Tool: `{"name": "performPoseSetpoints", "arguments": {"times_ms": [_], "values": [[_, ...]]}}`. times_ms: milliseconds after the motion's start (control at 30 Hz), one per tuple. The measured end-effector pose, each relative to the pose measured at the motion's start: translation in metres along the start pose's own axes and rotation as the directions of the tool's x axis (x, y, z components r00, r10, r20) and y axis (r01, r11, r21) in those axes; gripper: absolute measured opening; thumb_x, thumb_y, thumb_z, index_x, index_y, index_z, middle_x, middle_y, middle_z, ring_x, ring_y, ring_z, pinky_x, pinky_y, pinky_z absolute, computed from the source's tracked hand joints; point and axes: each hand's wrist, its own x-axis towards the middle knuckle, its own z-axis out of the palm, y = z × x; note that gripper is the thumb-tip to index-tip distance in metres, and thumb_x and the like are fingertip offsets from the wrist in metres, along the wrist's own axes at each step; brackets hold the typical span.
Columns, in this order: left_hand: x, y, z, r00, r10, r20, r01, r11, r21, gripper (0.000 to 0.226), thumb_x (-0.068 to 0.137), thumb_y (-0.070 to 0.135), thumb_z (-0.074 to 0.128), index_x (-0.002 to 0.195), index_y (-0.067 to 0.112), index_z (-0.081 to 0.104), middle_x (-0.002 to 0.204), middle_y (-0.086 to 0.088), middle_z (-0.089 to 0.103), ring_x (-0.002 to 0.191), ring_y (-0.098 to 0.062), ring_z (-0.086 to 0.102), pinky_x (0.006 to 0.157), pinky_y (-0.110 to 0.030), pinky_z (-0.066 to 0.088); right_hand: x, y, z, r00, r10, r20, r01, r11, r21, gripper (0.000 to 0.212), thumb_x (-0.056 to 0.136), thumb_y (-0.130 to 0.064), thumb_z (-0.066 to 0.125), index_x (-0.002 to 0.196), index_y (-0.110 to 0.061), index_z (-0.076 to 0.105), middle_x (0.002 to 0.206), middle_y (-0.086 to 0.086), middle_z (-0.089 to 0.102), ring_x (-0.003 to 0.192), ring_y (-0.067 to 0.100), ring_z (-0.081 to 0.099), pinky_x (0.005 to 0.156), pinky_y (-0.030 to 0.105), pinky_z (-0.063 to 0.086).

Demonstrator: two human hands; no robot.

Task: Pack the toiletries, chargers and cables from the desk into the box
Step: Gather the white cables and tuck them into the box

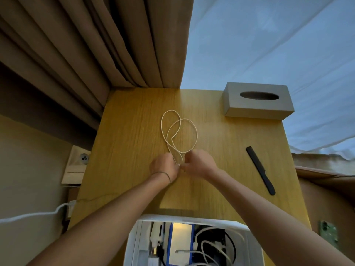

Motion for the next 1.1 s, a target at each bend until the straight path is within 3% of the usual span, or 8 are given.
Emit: {"name": "performPoseSetpoints", "arguments": {"times_ms": [100, 233, 467, 700, 767, 867, 1000, 1100], "values": [[0.0, 0.001, 0.001, 0.992, -0.051, 0.119, 0.079, 0.966, -0.245, 0.024, 0.092, 0.017, 0.062, 0.073, 0.006, 0.072, 0.064, -0.008, 0.069, 0.061, -0.022, 0.069, 0.053, -0.031, 0.055, -0.006, 0.001, -0.007, 0.999, -0.025, -0.02, 0.028, 0.992, 0.126, 0.026, 0.082, -0.025, 0.064, 0.061, -0.01, 0.058, 0.058, 0.002, 0.051, 0.053, 0.017, 0.045, 0.049, 0.031, 0.04], [-0.012, 0.0, -0.009, 0.953, -0.041, 0.3, 0.251, 0.662, -0.706, 0.014, 0.097, 0.005, 0.056, 0.094, 0.001, 0.069, 0.08, -0.016, 0.076, 0.067, -0.023, 0.075, 0.054, -0.025, 0.057, -0.016, -0.006, -0.013, 1.0, -0.006, -0.028, 0.014, 0.965, 0.26, 0.025, 0.085, -0.02, 0.061, 0.067, -0.004, 0.062, 0.06, 0.003, 0.054, 0.054, 0.017, 0.045, 0.052, 0.034, 0.039], [-0.041, -0.009, -0.024, 0.941, 0.099, 0.324, 0.279, 0.317, -0.906, 0.023, 0.102, 0.012, 0.049, 0.089, 0.011, 0.069, 0.079, -0.009, 0.073, 0.066, -0.018, 0.073, 0.06, -0.033, 0.059, -0.054, -0.026, -0.017, 0.991, 0.013, -0.134, 0.017, 0.976, 0.219, 0.03, 0.09, -0.031, 0.061, 0.068, -0.01, 0.065, 0.06, 0.002, 0.063, 0.052, 0.018, 0.053, 0.05, 0.033, 0.045], [-0.072, -0.017, -0.05, 0.972, 0.137, 0.189, 0.105, 0.466, -0.878, 0.032, 0.104, 0.019, 0.048, 0.077, 0.011, 0.064, 0.059, -0.001, 0.059, 0.055, -0.015, 0.059, 0.061, -0.036, 0.054, -0.099, -0.042, -0.042, 0.935, -0.132, -0.33, 0.171, 0.981, 0.091, 0.01, 0.09, -0.029, 0.068, 0.086, -0.021, 0.074, 0.078, -0.006, 0.071, 0.069, 0.014, 0.064, 0.063, 0.034, 0.055], [-0.082, -0.024, -0.066, 0.953, 0.23, 0.195, 0.049, 0.521, -0.852, 0.031, 0.105, 0.018, 0.045, 0.081, 0.012, 0.063, 0.055, 0.003, 0.052, 0.052, -0.014, 0.05, 0.056, -0.031, 0.046, -0.109, -0.044, -0.057, 0.873, -0.268, -0.407, 0.279, 0.96, -0.033, 0.021, 0.09, -0.033, 0.07, 0.11, -0.03, 0.068, 0.108, -0.012, 0.067, 0.101, 0.009, 0.06, 0.084, 0.026, 0.051], [-0.098, -0.034, -0.094, 0.891, 0.403, 0.208, -0.063, 0.565, -0.823, 0.026, 0.106, 0.016, 0.042, 0.092, 0.013, 0.063, 0.054, 0.007, 0.048, 0.049, -0.009, 0.046, 0.048, -0.022, 0.04, -0.118, -0.055, -0.078, 0.866, -0.454, -0.207, 0.422, 0.888, -0.182, 0.044, 0.097, -0.038, 0.062, 0.139, -0.035, 0.05, 0.143, -0.011, 0.053, 0.14, 0.012, 0.038, 0.119, 0.038, 0.027], [-0.119, -0.055, -0.127, 0.846, 0.492, 0.205, -0.144, 0.582, -0.8, 0.033, 0.105, 0.014, 0.037, 0.08, 0.019, 0.058, 0.058, 0.008, 0.048, 0.053, -0.01, 0.046, 0.051, -0.021, 0.041, -0.134, -0.068, -0.106, 0.91, -0.412, -0.046, 0.402, 0.905, -0.139, 0.011, 0.102, -0.03, 0.055, 0.103, -0.026, 0.065, 0.099, -0.009, 0.069, 0.101, 0.011, 0.062, 0.122, 0.043, 0.021], [-0.138, -0.066, -0.144, 0.804, 0.544, 0.241, -0.113, 0.537, -0.836, 0.031, 0.097, 0.028, 0.042, 0.072, 0.027, 0.06, 0.061, 0.006, 0.046, 0.055, -0.013, 0.044, 0.055, -0.026, 0.042, -0.152, -0.075, -0.123, 0.911, -0.407, -0.061, 0.404, 0.913, -0.059, 0.017, 0.103, -0.023, 0.054, 0.088, -0.025, 0.062, 0.079, -0.009, 0.062, 0.075, 0.008, 0.057, 0.082, 0.028, 0.045]]}}
